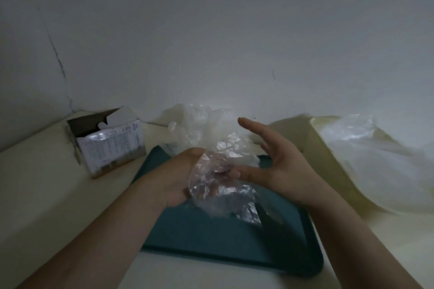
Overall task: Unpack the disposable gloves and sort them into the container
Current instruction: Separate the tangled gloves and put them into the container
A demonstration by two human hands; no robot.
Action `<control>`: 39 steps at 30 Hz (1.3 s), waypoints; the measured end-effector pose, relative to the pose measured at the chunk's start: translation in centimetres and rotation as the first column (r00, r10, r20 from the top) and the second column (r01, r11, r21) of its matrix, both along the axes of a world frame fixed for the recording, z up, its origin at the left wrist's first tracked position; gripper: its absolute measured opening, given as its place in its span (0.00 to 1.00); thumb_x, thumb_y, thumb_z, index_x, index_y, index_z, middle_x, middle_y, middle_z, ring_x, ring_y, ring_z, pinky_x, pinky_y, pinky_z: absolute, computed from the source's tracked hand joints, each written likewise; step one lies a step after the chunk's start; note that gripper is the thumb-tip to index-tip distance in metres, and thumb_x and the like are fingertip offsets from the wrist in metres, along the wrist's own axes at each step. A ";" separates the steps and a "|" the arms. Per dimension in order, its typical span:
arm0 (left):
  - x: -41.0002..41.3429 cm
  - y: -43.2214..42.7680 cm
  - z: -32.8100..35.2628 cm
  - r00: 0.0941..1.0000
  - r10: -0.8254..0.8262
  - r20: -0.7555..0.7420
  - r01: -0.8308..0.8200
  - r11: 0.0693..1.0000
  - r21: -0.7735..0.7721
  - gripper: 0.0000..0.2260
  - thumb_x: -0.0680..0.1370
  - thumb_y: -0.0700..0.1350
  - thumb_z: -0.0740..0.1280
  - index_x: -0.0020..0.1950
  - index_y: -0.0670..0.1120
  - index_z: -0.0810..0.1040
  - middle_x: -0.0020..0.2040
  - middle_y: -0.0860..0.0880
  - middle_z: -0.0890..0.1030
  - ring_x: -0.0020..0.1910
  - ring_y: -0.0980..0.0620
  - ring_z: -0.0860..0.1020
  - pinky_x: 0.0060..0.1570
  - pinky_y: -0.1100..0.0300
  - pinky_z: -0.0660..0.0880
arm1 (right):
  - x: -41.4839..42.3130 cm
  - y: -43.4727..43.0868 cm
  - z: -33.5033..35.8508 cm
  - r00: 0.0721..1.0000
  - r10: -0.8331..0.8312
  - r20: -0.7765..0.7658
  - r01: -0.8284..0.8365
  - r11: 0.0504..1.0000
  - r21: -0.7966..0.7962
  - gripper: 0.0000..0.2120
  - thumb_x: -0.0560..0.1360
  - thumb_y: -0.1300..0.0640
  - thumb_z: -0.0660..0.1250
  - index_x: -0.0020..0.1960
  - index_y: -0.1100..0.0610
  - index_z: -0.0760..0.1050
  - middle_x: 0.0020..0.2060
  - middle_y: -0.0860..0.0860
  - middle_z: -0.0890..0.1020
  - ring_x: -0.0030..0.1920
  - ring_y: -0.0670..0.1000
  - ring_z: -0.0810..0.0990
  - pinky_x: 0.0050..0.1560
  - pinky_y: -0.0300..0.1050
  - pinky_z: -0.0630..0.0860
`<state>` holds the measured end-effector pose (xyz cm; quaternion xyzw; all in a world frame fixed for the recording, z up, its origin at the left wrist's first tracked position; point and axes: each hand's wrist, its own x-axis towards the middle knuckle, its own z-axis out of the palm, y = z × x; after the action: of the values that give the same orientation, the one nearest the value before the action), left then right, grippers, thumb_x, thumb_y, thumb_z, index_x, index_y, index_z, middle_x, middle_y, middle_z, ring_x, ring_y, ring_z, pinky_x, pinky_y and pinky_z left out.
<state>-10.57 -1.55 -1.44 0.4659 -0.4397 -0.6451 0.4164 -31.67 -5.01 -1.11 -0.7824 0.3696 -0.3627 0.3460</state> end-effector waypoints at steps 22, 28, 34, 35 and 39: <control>1.6 -1.3 -0.3 0.965 0.155 -0.210 -0.190 0.969 -0.156 0.04 0.71 0.44 0.75 0.41 0.45 0.85 0.37 0.45 0.82 0.35 0.48 0.83 0.37 0.56 0.82 | 0.0 -2.4 -2.2 0.759 -0.405 0.511 0.078 0.835 0.545 0.28 0.75 0.40 0.73 0.54 0.67 0.80 0.45 0.62 0.81 0.45 0.60 0.81 0.49 0.54 0.82; -0.5 -1.1 -1.5 0.967 0.247 -0.070 -0.256 0.924 -0.285 0.05 0.77 0.45 0.75 0.47 0.43 0.85 0.45 0.40 0.86 0.44 0.43 0.85 0.45 0.53 0.81 | 0.8 -0.5 -1.3 0.850 -0.094 0.519 -0.300 0.722 0.623 0.28 0.78 0.44 0.69 0.65 0.66 0.78 0.61 0.66 0.82 0.60 0.61 0.83 0.62 0.58 0.80; 1.6 -1.5 -1.4 0.963 0.232 0.140 -0.184 0.939 -0.291 0.03 0.75 0.42 0.77 0.44 0.44 0.86 0.33 0.47 0.80 0.31 0.52 0.74 0.31 0.61 0.75 | 0.5 -1.7 -2.0 0.774 -0.429 0.466 0.090 0.803 0.589 0.12 0.82 0.59 0.68 0.43 0.62 0.83 0.39 0.62 0.82 0.38 0.60 0.79 0.44 0.53 0.79; 2.4 -1.9 -1.3 0.959 0.257 0.122 -0.217 0.937 -0.273 0.02 0.74 0.42 0.77 0.43 0.45 0.86 0.32 0.48 0.79 0.30 0.52 0.74 0.31 0.60 0.75 | 0.1 -2.0 -1.9 0.758 -0.476 0.446 0.188 0.814 0.550 0.11 0.82 0.58 0.68 0.44 0.63 0.83 0.39 0.65 0.81 0.39 0.60 0.77 0.44 0.56 0.78; 4.4 -2.5 -1.5 0.901 0.366 0.232 -0.270 0.892 -0.362 0.03 0.76 0.42 0.77 0.43 0.47 0.86 0.35 0.48 0.83 0.33 0.50 0.78 0.35 0.60 0.78 | -1.2 -1.7 -1.0 0.820 -0.432 0.375 0.317 0.889 0.330 0.14 0.80 0.53 0.71 0.52 0.66 0.82 0.41 0.66 0.84 0.37 0.65 0.82 0.41 0.60 0.81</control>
<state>-6.15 -4.07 -2.89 0.5488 -0.5125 -0.4104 0.5175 -32.82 -6.76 -2.08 -0.5408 0.4727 -0.5404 0.4382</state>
